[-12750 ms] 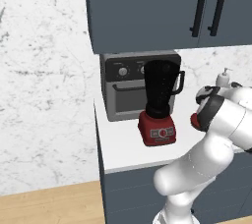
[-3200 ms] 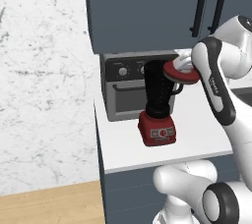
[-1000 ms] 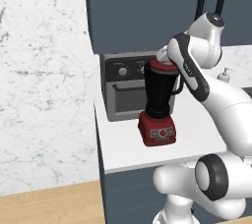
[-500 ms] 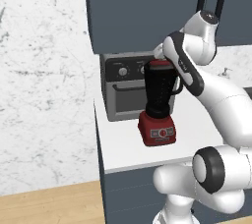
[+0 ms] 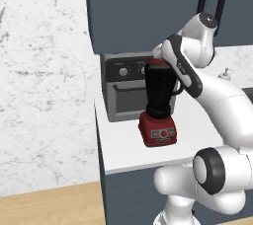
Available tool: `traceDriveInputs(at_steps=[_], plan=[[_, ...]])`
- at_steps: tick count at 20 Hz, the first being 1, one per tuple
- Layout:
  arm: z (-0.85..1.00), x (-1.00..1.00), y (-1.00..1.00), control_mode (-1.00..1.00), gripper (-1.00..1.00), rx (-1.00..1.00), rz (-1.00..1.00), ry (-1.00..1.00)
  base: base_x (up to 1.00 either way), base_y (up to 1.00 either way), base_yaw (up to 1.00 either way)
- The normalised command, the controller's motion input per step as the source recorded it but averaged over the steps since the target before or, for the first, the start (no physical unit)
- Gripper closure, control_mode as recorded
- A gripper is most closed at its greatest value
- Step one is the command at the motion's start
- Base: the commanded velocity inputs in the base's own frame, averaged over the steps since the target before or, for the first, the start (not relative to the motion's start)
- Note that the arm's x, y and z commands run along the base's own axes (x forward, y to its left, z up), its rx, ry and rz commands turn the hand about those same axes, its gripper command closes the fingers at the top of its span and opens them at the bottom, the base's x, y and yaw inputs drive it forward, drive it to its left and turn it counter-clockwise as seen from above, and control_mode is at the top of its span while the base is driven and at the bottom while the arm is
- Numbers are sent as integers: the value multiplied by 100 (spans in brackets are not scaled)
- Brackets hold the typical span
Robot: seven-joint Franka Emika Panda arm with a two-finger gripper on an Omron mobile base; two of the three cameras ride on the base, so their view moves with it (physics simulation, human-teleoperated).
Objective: Close the lid blender by securely placing the lid on top.
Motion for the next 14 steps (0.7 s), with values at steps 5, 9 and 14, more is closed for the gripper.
traceDriveInputs(at_steps=[5, 9, 14], plan=[[14, 0, 0, -100, 100, 0, -1, -19, 0, 0, 0], [13, 0, 0, -100, 100, 0, 0, -18, 0, 0, 0], [10, 0, 6, -100, 100, 0, 0, -13, 0, 0, 0]])
